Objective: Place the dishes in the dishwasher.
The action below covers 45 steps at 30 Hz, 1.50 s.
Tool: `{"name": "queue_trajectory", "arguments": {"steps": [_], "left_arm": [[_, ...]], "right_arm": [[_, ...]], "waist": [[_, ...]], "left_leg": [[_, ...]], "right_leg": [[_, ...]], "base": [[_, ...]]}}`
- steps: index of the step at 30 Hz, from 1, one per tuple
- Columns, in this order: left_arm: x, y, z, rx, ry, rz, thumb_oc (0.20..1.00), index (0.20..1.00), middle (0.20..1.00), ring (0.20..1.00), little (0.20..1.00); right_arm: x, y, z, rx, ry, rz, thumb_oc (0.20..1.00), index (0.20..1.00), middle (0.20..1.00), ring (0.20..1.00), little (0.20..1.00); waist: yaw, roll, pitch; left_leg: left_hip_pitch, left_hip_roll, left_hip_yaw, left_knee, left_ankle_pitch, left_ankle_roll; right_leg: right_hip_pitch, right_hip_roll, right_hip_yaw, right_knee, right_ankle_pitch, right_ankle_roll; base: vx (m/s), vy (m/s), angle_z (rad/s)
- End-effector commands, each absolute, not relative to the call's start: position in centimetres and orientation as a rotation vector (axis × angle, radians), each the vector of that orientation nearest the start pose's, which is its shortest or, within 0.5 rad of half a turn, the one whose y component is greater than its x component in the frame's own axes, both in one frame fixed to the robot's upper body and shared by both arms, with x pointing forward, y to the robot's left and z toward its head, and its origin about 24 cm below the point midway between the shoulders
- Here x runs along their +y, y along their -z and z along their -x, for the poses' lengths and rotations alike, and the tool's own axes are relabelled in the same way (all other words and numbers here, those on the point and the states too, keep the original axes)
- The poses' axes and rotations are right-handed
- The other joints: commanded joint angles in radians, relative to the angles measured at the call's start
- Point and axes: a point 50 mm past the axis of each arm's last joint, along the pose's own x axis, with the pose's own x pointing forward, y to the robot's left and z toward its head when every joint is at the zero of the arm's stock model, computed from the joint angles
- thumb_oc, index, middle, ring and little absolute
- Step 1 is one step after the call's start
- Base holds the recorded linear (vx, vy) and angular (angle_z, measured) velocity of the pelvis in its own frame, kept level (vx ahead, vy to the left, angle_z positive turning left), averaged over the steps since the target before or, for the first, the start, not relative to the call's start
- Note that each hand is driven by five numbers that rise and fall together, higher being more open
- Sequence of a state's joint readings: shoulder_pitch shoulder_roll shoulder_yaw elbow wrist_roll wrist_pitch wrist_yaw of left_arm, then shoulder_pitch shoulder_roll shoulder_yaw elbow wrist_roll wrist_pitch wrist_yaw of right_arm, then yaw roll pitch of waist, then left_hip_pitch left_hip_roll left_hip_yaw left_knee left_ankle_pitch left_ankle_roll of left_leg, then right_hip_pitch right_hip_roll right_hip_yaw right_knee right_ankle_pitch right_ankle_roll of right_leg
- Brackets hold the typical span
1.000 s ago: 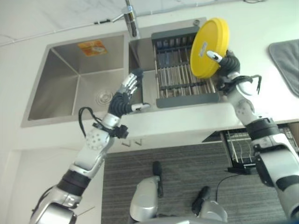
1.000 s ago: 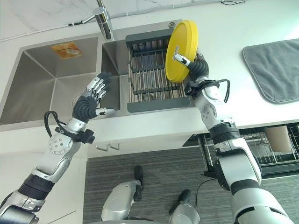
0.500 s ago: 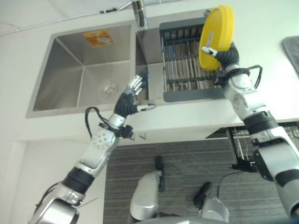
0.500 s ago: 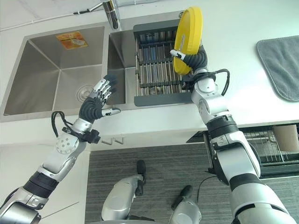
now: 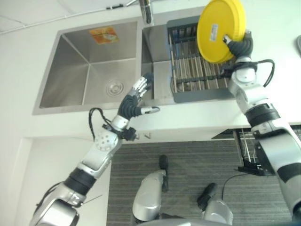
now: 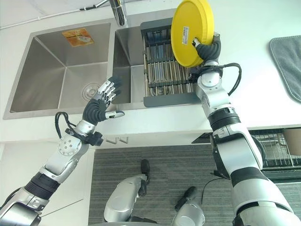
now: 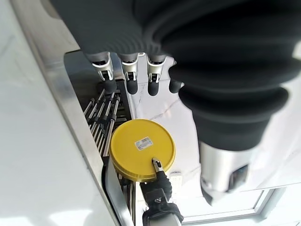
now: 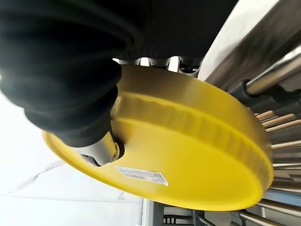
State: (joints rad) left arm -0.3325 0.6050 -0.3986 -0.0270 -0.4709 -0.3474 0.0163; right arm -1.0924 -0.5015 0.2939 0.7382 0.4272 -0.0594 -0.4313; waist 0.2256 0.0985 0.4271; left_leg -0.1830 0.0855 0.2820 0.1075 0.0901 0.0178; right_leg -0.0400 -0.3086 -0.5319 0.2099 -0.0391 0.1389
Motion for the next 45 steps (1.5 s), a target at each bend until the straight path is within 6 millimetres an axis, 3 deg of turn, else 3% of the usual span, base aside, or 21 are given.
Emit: {"name": "queue_trajectory", "arguments": {"steps": [1, 8, 12, 17, 23, 24, 25, 30, 36, 37, 39, 42, 45], "left_arm": [[13.9, -16.5, -27.6, -0.611, 0.486, -0.034, 1.000, 1.000, 1.000, 1.000, 1.000], [14.1, -15.6, -27.1, -0.587, 0.483, -0.033, 1.000, 1.000, 1.000, 1.000, 1.000], [14.2, -14.9, -26.9, -0.566, 0.477, -0.036, 1.000, 1.000, 1.000, 1.000, 1.000], [13.7, -14.2, -26.9, -0.536, 0.483, -0.043, 1.000, 1.000, 1.000, 1.000, 1.000], [13.2, -13.8, -27.1, -0.520, 0.485, -0.046, 1.000, 1.000, 1.000, 1.000, 1.000], [13.1, -13.8, -27.3, -0.516, 0.471, -0.041, 1.000, 1.000, 1.000, 1.000, 1.000], [13.1, -13.8, -27.3, -0.516, 0.472, -0.039, 1.000, 1.000, 1.000, 1.000, 1.000], [13.5, -14.0, -27.5, -0.526, 0.436, -0.038, 1.000, 1.000, 1.000, 1.000, 1.000], [13.9, -14.4, -27.2, -0.547, 0.431, -0.037, 1.000, 1.000, 1.000, 1.000, 1.000], [13.9, -14.7, -27.3, -0.558, 0.428, -0.043, 1.000, 1.000, 1.000, 1.000, 1.000], [13.9, -14.8, -27.4, -0.564, 0.426, -0.046, 1.000, 1.000, 1.000, 1.000, 1.000], [14.2, -15.1, -27.6, -0.571, 0.391, -0.050, 1.000, 1.000, 1.000, 1.000, 1.000], [14.6, -15.3, -27.5, -0.585, 0.360, -0.040, 1.000, 1.000, 1.000, 1.000, 1.000]], "right_arm": [[-19.9, -30.4, -38.5, -0.667, 0.249, -0.113, 0.200, 0.200, 0.200, 0.200, 0.200], [-17.5, -31.3, -35.5, -0.844, 0.060, -0.377, 0.200, 0.200, 0.200, 0.200, 0.200], [-16.3, -30.9, -34.1, -0.856, -0.031, -0.557, 0.200, 0.200, 0.200, 0.200, 0.200], [-14.3, -30.0, -32.5, -0.846, -0.116, -0.689, 0.200, 0.200, 0.200, 0.200, 0.200], [-13.7, -28.8, -31.6, -0.835, -0.149, -0.793, 0.200, 0.200, 0.200, 0.200, 0.200], [-13.6, -27.8, -30.9, -0.831, -0.160, -0.843, 0.200, 0.200, 0.200, 0.200, 0.200], [-13.6, -27.7, -30.8, -0.832, -0.156, -0.845, 0.200, 0.200, 0.200, 0.200, 0.200], [-14.8, -25.6, -29.7, -0.814, -0.151, -0.864, 0.200, 0.200, 0.200, 0.200, 0.200], [-18.4, -21.8, -27.7, -0.771, -0.118, -0.810, 0.200, 0.200, 0.200, 0.200, 0.200], [-19.3, -21.1, -27.1, -0.768, -0.105, -0.788, 0.200, 0.200, 0.200, 0.200, 0.200], [-19.9, -20.7, -26.7, -0.769, -0.092, -0.776, 0.200, 0.200, 0.200, 0.200, 0.200], [-21.6, -19.9, -25.5, -0.763, -0.042, -0.681, 0.200, 0.200, 0.200, 0.200, 0.200], [-22.6, -19.6, -24.5, -0.788, -0.026, -0.467, 0.200, 0.200, 0.200, 0.200, 0.200]], "waist": [[0.020, 0.002, -0.035], [-0.003, -0.015, -0.085], [-0.019, -0.031, -0.120], [-0.052, -0.053, -0.176], [-0.087, -0.066, -0.216], [-0.116, -0.072, -0.236], [-0.119, -0.073, -0.238], [-0.180, -0.084, -0.258], [-0.280, -0.095, -0.293], [-0.312, -0.099, -0.302], [-0.328, -0.101, -0.307], [-0.379, -0.108, -0.321], [-0.408, -0.107, -0.331]], "left_leg": [[0.053, 0.034, -0.072, -0.011, -0.093, -0.068], [0.101, 0.046, -0.051, -0.032, -0.098, -0.071], [0.128, 0.058, -0.032, -0.037, -0.099, -0.076], [0.171, 0.072, -0.006, -0.038, -0.108, -0.080], [0.205, 0.083, 0.022, -0.046, -0.111, -0.088], [0.223, 0.092, 0.043, -0.051, -0.112, -0.094], [0.225, 0.093, 0.045, -0.052, -0.112, -0.094], [0.252, 0.112, 0.094, -0.049, -0.115, -0.106], [0.279, 0.143, 0.186, -0.028, -0.122, -0.120], [0.284, 0.154, 0.217, -0.015, -0.127, -0.122], [0.287, 0.159, 0.233, -0.009, -0.130, -0.123], [0.297, 0.173, 0.280, 0.006, -0.140, -0.123], [0.314, 0.175, 0.292, 0.009, -0.166, -0.128]], "right_leg": [[-0.058, -0.069, 0.038, 0.119, -0.055, 0.038], [-0.016, -0.058, 0.033, 0.077, -0.045, 0.042], [0.012, -0.044, 0.033, 0.043, -0.036, 0.045], [0.054, -0.016, 0.046, -0.008, -0.029, 0.042], [0.084, 0.017, 0.067, -0.057, -0.021, 0.035], [0.095, 0.039, 0.089, -0.082, -0.018, 0.030], [0.096, 0.040, 0.092, -0.083, -0.018, 0.029], [0.108, 0.061, 0.128, -0.121, -0.006, 0.023], [0.103, 0.087, 0.189, -0.162, 0.011, 0.013], [0.099, 0.092, 0.207, -0.173, 0.016, 0.010], [0.096, 0.095, 0.218, -0.177, 0.019, 0.009], [0.091, 0.101, 0.245, -0.192, 0.028, 0.006], [0.099, 0.104, 0.268, -0.206, 0.022, 0.013]], "base": [[0.00, 0.000, 0.00], [-0.01, -0.045, -0.01], [-0.01, -0.095, -0.06], [-0.03, -0.102, -0.15], [-0.06, -0.120, -0.26], [-0.09, -0.126, -0.29], [-0.15, -0.197, -0.30], [-0.10, -0.117, -0.52], [-0.06, -0.123, -0.57], [-0.04, -0.111, -0.73], [-0.03, -0.099, -0.73], [0.00, -0.093, -0.89], [0.10, -0.055, -0.51]]}}
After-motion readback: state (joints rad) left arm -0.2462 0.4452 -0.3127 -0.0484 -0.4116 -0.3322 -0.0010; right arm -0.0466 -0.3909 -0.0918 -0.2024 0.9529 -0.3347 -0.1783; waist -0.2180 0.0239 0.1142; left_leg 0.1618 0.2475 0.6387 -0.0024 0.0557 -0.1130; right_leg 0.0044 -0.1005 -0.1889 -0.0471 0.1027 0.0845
